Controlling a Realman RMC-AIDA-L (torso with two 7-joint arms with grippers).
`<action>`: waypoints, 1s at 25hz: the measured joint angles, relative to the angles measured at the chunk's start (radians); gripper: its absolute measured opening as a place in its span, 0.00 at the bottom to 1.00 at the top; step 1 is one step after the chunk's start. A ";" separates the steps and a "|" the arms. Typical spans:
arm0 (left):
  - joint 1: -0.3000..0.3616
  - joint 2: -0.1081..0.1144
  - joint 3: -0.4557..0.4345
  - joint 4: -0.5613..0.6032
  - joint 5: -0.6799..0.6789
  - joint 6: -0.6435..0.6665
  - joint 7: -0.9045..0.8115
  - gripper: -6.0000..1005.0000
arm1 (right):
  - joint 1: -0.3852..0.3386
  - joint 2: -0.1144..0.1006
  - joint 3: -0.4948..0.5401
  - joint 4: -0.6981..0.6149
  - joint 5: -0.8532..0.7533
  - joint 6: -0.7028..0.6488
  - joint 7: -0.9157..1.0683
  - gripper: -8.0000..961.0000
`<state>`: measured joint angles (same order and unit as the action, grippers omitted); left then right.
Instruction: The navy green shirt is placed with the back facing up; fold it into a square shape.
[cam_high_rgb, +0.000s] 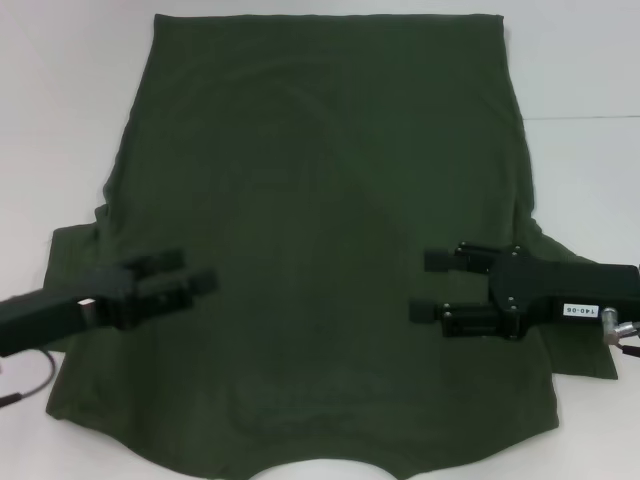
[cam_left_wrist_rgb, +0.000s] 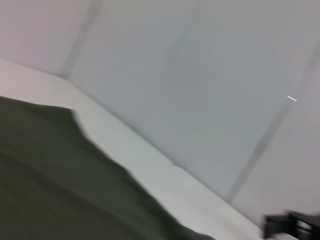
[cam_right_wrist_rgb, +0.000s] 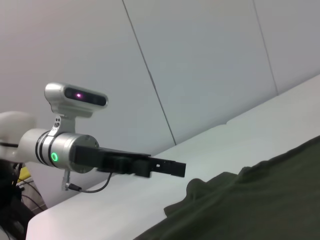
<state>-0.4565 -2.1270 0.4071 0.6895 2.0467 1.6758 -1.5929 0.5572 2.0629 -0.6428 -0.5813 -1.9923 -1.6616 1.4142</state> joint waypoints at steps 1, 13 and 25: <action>0.005 0.002 -0.023 0.001 0.000 -0.022 -0.012 0.90 | 0.000 0.002 0.000 0.000 0.003 0.001 0.000 0.95; 0.022 0.009 -0.113 0.000 0.023 -0.323 -0.124 0.90 | 0.009 0.016 0.003 0.001 0.023 0.012 0.009 0.95; 0.023 0.007 -0.108 -0.031 0.048 -0.537 -0.138 0.90 | 0.010 0.019 0.003 0.001 0.042 0.013 0.012 0.95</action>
<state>-0.4336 -2.1199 0.2992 0.6582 2.0944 1.1389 -1.7311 0.5677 2.0817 -0.6396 -0.5798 -1.9506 -1.6488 1.4263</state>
